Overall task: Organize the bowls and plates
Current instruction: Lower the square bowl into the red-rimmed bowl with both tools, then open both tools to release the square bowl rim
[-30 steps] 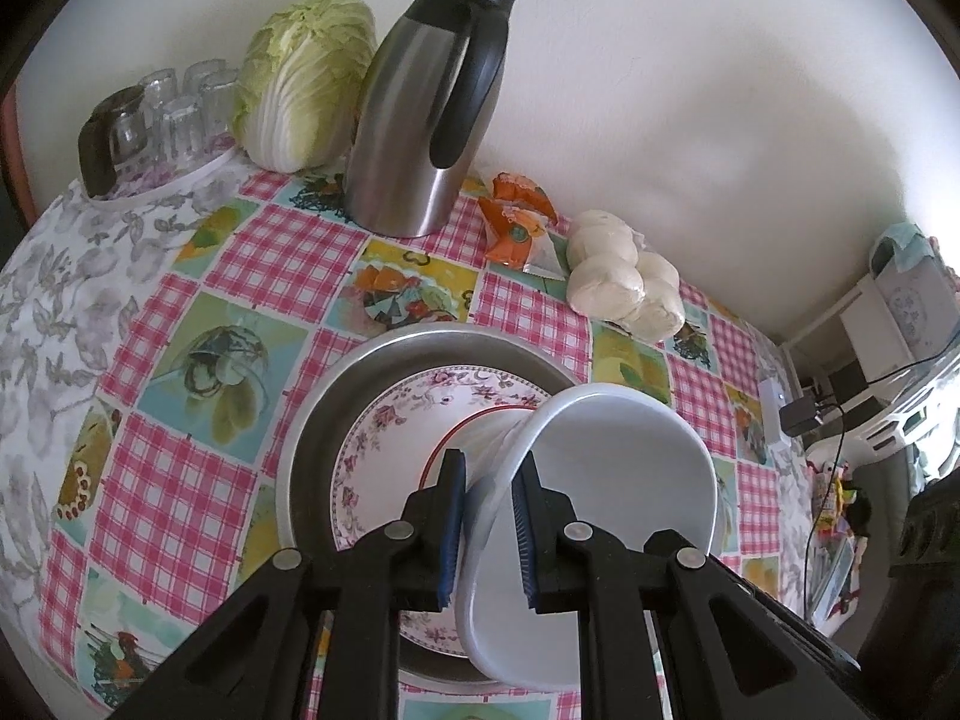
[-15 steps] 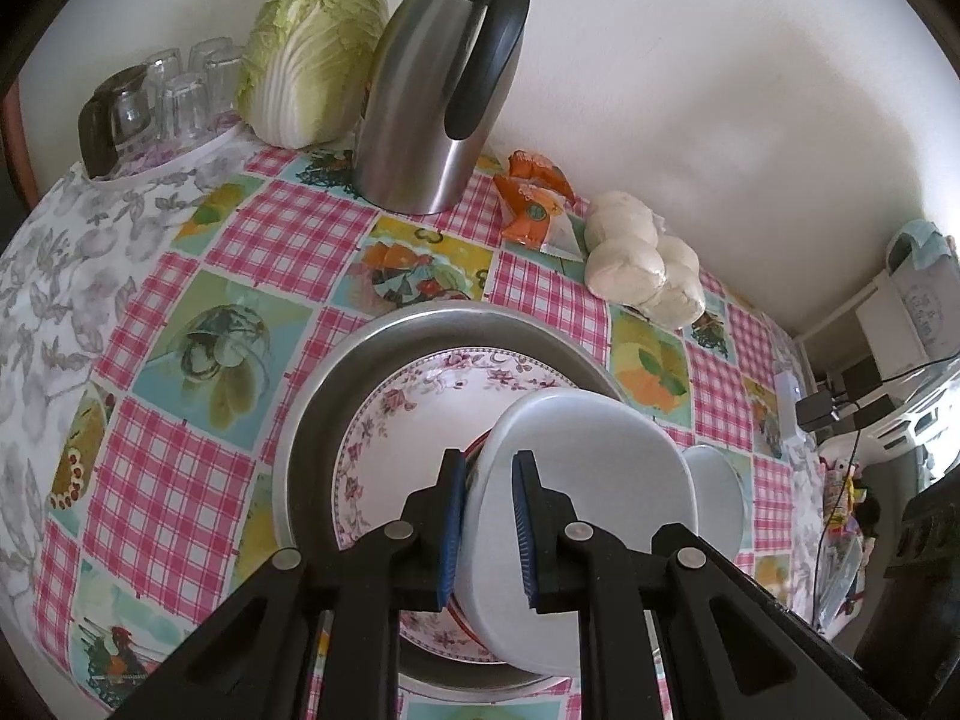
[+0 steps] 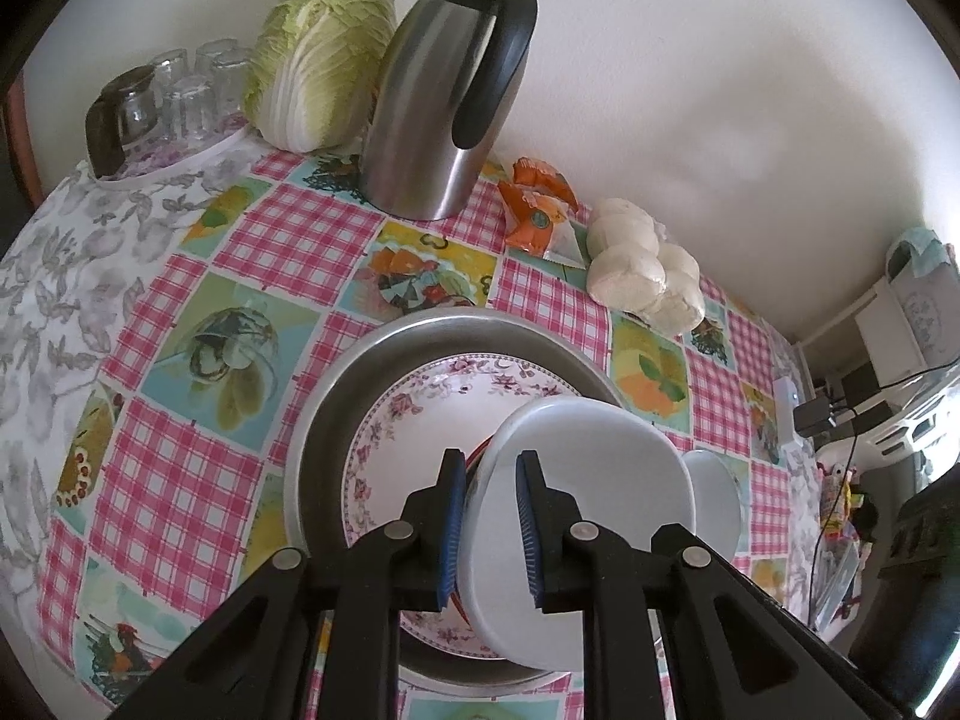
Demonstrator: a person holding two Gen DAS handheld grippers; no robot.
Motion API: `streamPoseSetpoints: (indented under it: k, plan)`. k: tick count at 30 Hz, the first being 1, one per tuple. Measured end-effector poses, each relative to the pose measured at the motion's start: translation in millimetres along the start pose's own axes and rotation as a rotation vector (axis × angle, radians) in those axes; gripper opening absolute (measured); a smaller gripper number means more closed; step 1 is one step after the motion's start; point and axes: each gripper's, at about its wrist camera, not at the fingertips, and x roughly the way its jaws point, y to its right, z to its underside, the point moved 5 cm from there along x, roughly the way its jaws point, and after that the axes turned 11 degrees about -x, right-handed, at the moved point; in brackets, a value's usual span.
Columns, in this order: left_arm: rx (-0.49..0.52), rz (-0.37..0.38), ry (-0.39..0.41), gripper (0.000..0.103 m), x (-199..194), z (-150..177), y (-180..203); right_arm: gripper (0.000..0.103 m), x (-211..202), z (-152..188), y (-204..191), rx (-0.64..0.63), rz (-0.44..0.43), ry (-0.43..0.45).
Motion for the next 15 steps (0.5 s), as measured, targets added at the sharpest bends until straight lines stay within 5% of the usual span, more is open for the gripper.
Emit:
streamPoseSetpoints:
  k: [7, 12, 15]
  plan:
    - [-0.002, -0.006, 0.018, 0.021, -10, -5, -2, 0.015, -10, -3, -4, -0.023, 0.017, 0.014]
    - [-0.003, -0.022, 0.028, 0.061, -15, -6, -5, 0.02, -13, -3, -9, -0.065, 0.066, 0.016]
    - [-0.006, -0.026, 0.031, 0.065, -17, -7, -6, 0.035, -13, -4, -11, -0.091, 0.096, 0.015]
